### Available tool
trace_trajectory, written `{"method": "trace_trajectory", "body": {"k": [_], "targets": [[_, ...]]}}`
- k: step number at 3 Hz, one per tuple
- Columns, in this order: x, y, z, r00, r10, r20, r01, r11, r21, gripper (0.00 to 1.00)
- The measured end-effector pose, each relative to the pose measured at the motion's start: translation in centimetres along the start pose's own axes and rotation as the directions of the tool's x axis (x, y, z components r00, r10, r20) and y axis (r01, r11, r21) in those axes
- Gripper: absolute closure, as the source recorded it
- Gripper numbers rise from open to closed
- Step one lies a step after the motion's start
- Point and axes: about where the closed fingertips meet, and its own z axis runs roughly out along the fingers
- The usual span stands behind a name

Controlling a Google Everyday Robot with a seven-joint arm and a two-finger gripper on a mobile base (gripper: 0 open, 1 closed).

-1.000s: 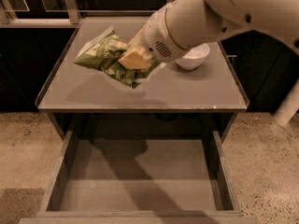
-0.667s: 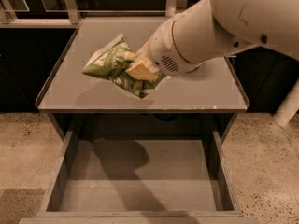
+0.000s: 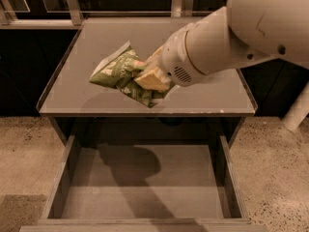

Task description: Place green jalapeno chip bag into top drawer

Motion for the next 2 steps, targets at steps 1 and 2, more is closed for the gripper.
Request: {"method": "trace_trajectory", "body": {"k": [1, 2], "targets": [[3.5, 1.8, -0.3, 0.998, 0.064, 0.021, -0.064, 0.9979, -0.012, 1.00], [7.4, 3.8, -0.4, 0.987, 0.157, 0.041, -0.156, 0.9869, -0.042, 1.00]]}}
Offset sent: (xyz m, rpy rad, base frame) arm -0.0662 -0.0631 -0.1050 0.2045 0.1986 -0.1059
